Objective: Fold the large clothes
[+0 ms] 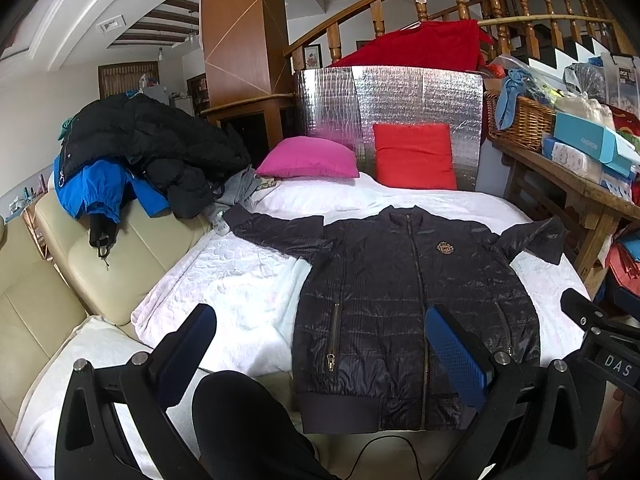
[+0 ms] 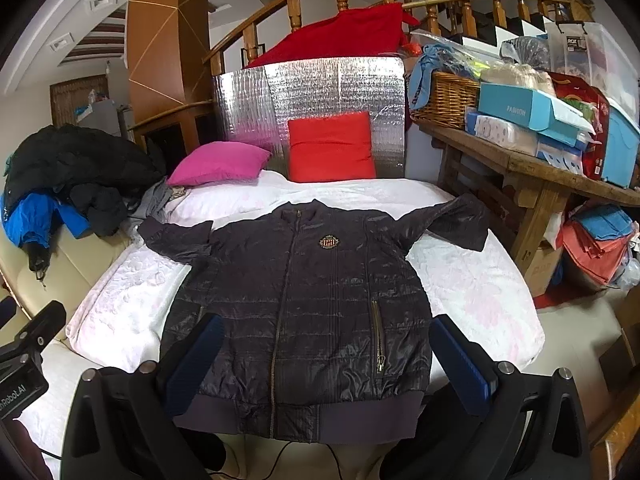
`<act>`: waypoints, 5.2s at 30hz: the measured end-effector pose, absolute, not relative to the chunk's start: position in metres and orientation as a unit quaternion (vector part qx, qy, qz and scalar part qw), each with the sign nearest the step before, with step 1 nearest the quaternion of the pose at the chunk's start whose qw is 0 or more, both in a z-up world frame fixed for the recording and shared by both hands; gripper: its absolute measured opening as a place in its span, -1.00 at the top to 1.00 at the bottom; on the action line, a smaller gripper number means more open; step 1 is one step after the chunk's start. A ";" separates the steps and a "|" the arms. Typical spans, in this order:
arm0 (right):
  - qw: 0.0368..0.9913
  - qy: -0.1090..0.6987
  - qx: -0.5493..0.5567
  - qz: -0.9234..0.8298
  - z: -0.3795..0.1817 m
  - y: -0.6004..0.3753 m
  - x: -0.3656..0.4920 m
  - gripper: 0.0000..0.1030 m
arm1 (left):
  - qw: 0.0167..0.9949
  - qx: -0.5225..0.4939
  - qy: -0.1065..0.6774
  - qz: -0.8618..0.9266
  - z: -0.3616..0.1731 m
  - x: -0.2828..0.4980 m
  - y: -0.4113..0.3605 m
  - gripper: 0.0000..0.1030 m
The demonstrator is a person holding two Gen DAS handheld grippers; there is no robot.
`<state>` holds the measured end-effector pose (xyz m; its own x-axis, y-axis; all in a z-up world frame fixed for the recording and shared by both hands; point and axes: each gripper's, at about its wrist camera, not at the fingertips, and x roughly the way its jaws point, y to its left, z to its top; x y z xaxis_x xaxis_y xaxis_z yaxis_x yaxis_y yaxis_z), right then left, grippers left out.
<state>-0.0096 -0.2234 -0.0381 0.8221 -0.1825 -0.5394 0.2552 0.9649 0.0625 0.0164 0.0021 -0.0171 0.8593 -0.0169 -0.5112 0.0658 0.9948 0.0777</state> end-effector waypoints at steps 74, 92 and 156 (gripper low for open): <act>0.945 0.192 0.261 0.043 -0.157 -0.458 0.318 0.24 | 0.862 -0.006 0.503 0.059 -0.261 0.439 -0.030 -1.00; 0.851 0.416 0.179 0.266 -0.225 -0.319 0.365 -0.75 | 0.884 -0.168 0.432 -0.069 -0.208 0.435 0.009 -1.00; 0.859 0.366 0.345 -0.095 -0.260 -0.532 0.434 0.46 | 0.830 -0.252 0.470 -0.161 -0.206 0.508 -0.027 0.62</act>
